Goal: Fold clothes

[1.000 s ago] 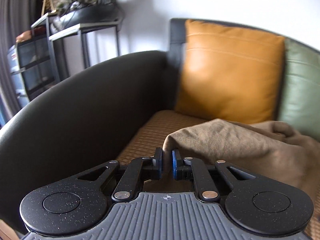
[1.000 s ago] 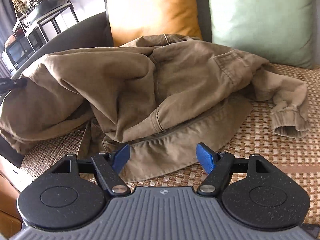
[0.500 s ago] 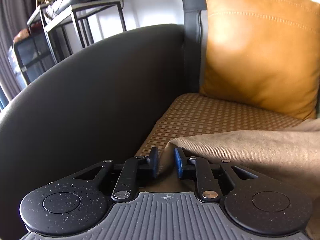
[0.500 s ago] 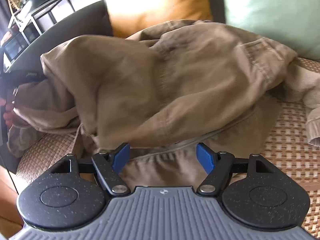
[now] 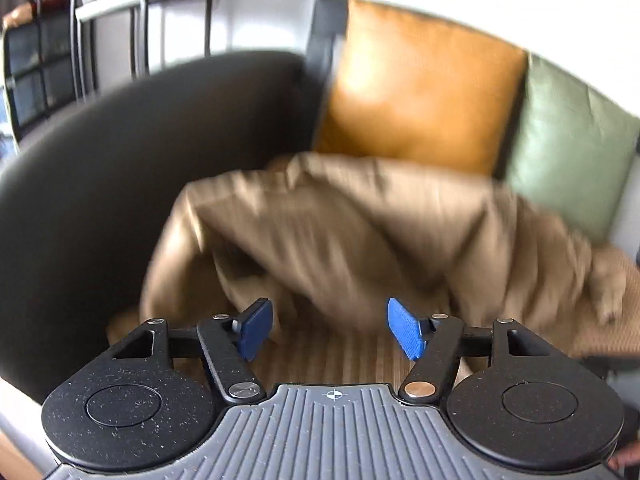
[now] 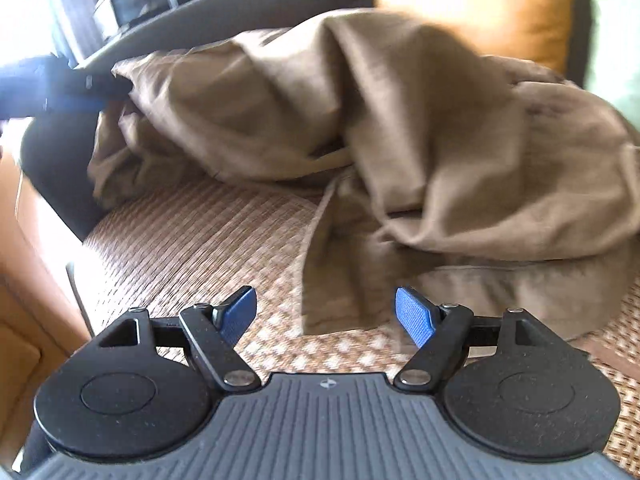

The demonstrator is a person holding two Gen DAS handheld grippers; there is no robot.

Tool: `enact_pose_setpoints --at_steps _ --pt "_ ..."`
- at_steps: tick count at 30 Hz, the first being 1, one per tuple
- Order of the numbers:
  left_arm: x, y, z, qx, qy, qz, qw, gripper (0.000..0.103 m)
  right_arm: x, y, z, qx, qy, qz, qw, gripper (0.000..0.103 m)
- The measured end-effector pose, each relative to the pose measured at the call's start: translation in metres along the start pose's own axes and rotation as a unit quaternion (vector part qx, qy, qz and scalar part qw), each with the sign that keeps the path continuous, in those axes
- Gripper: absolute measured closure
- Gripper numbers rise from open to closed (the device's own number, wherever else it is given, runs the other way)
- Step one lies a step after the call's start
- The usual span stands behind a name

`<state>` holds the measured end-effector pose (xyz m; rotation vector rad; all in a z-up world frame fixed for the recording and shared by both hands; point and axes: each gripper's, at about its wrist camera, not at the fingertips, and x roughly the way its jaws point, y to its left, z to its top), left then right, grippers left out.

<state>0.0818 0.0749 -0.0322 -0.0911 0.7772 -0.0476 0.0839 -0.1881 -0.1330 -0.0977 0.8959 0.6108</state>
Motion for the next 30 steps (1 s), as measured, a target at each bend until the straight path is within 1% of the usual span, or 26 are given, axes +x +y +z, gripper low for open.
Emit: enact_pose_setpoints --at_steps 2,4,7,10,11,12,13,14,15,16,17,19,21,23,26,30 --pt "0.021 -0.007 -0.01 -0.002 0.021 0.013 0.9997 0.026 0.007 0.01 -0.002 -0.017 0.002 -0.012 1.0 0.023" --pt "0.042 -0.01 -0.009 -0.013 0.036 0.019 0.9991 0.027 0.016 0.016 -0.003 -0.036 0.003 -0.026 0.999 0.023" --pt "0.062 -0.017 -0.001 -0.038 0.024 0.021 0.9988 0.027 0.026 0.017 -0.006 -0.054 0.006 -0.039 0.998 0.023" --pt "0.078 -0.024 0.011 -0.058 0.017 0.015 0.998 0.026 0.036 0.013 -0.009 -0.065 0.008 -0.048 0.997 0.025" --pt "0.084 -0.023 0.013 -0.062 0.018 0.021 0.9977 0.026 0.04 0.011 -0.009 -0.066 0.009 -0.051 0.997 0.03" --pt "0.09 -0.023 0.016 -0.065 0.018 0.028 0.9974 0.027 0.041 0.008 -0.009 -0.063 0.008 -0.052 0.997 0.037" --pt "0.095 -0.022 0.019 -0.067 0.017 0.034 0.997 0.036 0.037 0.004 -0.007 -0.056 0.004 -0.051 0.997 0.041" --pt "0.097 -0.02 0.022 -0.069 0.017 0.037 0.9968 0.046 0.033 0.0 -0.004 -0.049 0.001 -0.051 0.997 0.048" --pt "0.098 -0.018 0.025 -0.073 0.017 0.038 0.9965 0.05 0.029 -0.004 -0.002 -0.042 -0.003 -0.051 0.998 0.063" --pt "0.097 -0.014 0.028 -0.079 0.018 0.036 0.9961 0.059 0.025 -0.008 0.0 -0.035 -0.007 -0.051 0.998 0.076" --pt "0.094 -0.01 0.032 -0.086 0.019 0.032 0.9957 0.066 0.021 -0.011 0.002 -0.029 -0.01 -0.05 0.998 0.096" --pt "0.086 -0.004 0.038 -0.098 0.019 0.028 0.9947 0.07 0.014 -0.019 0.006 -0.015 -0.018 -0.05 0.998 0.096" --pt "0.074 -0.002 0.042 -0.102 0.01 0.036 0.9941 0.072 0.001 -0.027 0.011 -0.004 -0.029 -0.051 0.998 0.096" --pt "0.057 -0.004 0.044 -0.1 -0.011 0.044 0.9939 0.075 -0.029 -0.033 0.019 -0.003 -0.053 -0.056 0.997 0.096" --pt "0.021 -0.005 0.048 -0.105 -0.044 0.039 0.9927 0.078 -0.085 -0.042 0.031 -0.002 -0.099 -0.075 0.992 0.096" --pt "-0.022 -0.002 0.057 -0.11 -0.081 0.039 0.9899 0.081 -0.158 -0.05 0.046 -0.003 -0.166 -0.12 0.979 0.096"
